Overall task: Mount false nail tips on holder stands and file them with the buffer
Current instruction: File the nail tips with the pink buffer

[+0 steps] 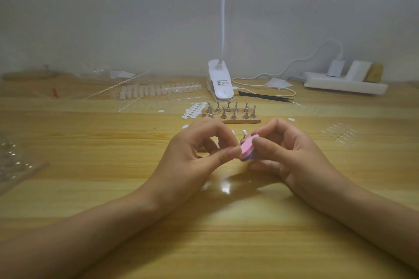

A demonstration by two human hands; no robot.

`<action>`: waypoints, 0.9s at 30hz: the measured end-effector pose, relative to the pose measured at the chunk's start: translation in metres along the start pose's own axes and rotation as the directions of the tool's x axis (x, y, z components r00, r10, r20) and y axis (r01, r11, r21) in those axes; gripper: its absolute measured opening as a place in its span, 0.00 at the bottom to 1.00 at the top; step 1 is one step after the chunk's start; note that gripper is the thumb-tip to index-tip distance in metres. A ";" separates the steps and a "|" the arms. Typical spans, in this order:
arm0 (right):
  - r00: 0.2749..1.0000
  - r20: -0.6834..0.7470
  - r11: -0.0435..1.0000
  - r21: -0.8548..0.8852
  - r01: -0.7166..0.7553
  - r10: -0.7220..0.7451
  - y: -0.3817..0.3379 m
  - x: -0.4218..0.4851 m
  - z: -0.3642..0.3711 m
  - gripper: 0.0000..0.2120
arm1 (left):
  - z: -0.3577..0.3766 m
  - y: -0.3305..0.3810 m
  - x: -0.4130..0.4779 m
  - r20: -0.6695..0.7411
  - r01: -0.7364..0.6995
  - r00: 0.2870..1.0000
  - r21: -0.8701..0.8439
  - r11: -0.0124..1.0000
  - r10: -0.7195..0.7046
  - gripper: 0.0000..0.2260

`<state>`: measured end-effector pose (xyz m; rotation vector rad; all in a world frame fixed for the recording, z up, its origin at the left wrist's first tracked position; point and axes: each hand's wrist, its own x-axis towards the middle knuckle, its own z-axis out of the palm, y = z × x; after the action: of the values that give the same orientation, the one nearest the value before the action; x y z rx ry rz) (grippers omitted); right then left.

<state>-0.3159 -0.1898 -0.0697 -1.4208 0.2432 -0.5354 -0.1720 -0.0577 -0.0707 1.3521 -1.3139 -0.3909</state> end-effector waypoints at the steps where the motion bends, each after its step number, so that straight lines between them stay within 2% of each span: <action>1: 1.000 0.007 1.000 0.008 -0.008 0.008 0.000 0.000 -0.001 0.13 | 0.000 0.000 -0.001 0.003 0.004 1.000 0.001 1.000 -0.004 0.06; 6: 0.999 0.039 1.000 0.012 -0.014 0.014 -0.001 0.000 -0.001 0.14 | 0.000 0.000 -0.001 0.003 0.014 1.000 0.007 1.000 -0.014 0.05; 10: 0.988 0.152 0.992 -0.124 0.003 0.016 0.000 -0.003 0.001 0.12 | -0.001 -0.001 0.000 0.006 0.003 1.000 0.006 1.000 -0.003 0.05; 11: 0.989 0.149 0.992 -0.125 0.016 0.003 0.000 -0.003 0.002 0.12 | -0.001 -0.001 0.000 0.019 -0.003 1.000 0.011 1.000 0.003 0.05; 15: 1.000 -0.008 1.000 -0.007 -0.001 0.001 -0.001 -0.001 0.001 0.14 | 0.000 -0.001 -0.001 0.003 0.022 1.000 0.013 1.000 -0.022 0.05; 19: 0.993 0.121 0.994 -0.111 0.007 0.007 0.000 -0.002 0.002 0.11 | -0.001 -0.002 -0.001 -0.021 0.018 1.000 0.050 0.999 -0.017 0.05; 22: 1.000 -0.024 1.000 -0.008 -0.003 0.003 0.000 -0.001 0.001 0.13 | 0.000 -0.001 -0.001 -0.007 0.032 0.999 0.045 0.998 -0.032 0.04; 23: 1.000 -0.028 1.000 -0.010 -0.011 0.010 0.000 -0.001 0.000 0.14 | 0.000 -0.001 -0.001 -0.008 0.034 0.999 0.042 0.999 -0.034 0.04; 26: 0.993 0.111 0.992 -0.129 -0.012 0.026 0.001 -0.003 0.002 0.14 | -0.001 0.000 -0.001 -0.009 0.024 1.000 0.052 0.998 -0.024 0.06; 27: 0.995 0.099 0.992 -0.129 -0.004 0.017 0.001 -0.003 0.003 0.14 | -0.001 0.000 -0.001 -0.012 0.025 1.000 0.053 0.998 -0.025 0.06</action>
<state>-0.3165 -0.1858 -0.0702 -1.5665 0.2073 -0.4448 -0.1718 -0.0567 -0.0707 1.4148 -1.3073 -0.3669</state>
